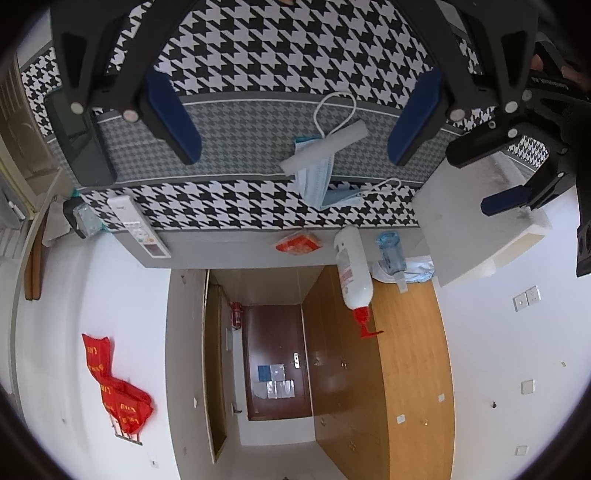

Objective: Organize soft objects
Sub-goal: 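Move both tools toward the blue face mask and white foam stick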

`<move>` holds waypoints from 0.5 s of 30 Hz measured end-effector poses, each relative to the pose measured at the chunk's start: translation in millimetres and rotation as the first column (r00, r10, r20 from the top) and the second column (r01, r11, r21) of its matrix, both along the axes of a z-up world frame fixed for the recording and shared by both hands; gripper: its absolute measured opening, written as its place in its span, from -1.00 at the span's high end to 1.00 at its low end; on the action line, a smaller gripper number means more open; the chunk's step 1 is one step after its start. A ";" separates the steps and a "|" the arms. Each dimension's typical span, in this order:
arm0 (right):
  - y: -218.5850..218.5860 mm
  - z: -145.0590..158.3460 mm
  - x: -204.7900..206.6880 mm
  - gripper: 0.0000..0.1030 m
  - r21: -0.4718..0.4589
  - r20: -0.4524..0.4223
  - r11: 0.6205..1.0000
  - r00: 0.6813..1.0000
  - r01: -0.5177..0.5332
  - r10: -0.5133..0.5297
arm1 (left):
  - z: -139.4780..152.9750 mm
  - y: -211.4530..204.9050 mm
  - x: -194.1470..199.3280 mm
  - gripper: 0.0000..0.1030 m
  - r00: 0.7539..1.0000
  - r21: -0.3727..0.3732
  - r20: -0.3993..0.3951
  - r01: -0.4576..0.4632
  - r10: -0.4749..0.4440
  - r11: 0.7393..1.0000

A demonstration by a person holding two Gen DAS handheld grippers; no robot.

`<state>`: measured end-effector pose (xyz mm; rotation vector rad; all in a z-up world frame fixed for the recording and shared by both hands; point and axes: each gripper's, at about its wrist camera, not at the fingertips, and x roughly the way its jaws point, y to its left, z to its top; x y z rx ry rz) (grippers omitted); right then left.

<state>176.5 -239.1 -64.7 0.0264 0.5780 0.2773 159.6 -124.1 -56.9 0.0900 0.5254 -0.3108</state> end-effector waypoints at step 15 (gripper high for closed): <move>-7.1 -12.3 19.8 -0.98 0.004 -0.034 1.000 0.999 -0.002 0.003 | -16.3 -10.2 22.6 -0.98 0.998 0.028 -0.061 0.020 -0.018 0.999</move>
